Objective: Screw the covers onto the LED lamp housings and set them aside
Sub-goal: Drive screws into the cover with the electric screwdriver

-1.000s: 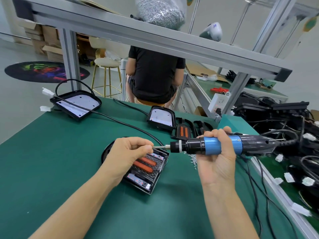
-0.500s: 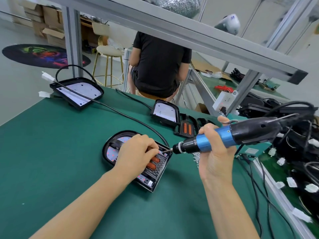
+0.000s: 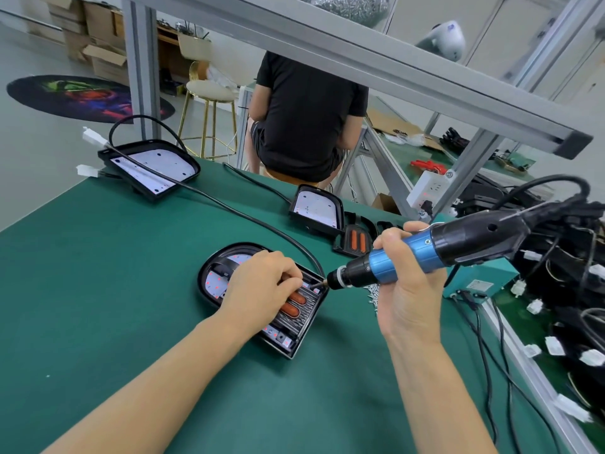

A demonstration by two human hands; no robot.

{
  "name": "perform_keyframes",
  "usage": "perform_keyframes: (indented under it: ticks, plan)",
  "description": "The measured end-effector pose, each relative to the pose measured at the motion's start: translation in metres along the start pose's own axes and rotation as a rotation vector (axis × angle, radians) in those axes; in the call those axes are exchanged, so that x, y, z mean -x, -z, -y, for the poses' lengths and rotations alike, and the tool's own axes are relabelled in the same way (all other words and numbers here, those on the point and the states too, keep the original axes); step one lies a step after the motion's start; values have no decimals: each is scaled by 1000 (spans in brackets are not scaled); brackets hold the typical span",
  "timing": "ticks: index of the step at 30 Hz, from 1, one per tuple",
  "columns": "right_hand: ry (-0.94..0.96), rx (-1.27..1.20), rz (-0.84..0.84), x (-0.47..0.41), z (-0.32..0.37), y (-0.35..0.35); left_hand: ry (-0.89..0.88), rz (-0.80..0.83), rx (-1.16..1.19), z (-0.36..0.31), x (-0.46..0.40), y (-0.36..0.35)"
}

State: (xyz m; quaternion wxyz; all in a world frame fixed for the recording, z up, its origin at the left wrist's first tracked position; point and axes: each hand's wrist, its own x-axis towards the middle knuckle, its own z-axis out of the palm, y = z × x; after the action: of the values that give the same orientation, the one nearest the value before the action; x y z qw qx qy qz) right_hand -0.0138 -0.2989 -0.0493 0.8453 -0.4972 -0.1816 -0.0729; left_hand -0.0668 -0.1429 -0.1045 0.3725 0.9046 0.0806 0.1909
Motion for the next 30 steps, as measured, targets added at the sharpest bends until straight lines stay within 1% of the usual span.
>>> perform_keyframes:
  ticks: [8,11,16,20,23,26,30]
  plan:
    - [3,-7,68,2,2,1,14,21,4,-1,-2,-1]
    - [-1,-21,57,4,3,2,9,18,-10,-1,-2,-1]
    - [14,-130,-107,9,7,16,32,9,11,-1,-1,1]
    - [87,-141,-202,11,20,37,79,-14,202,-13,3,1]
    - [133,-120,-262,13,30,53,-43,-80,147,-35,5,-8]
    - [145,-93,-314,15,36,66,-102,-19,199,-61,7,-24]
    - [164,-95,-404,18,40,83,-128,86,220,-81,9,-57]
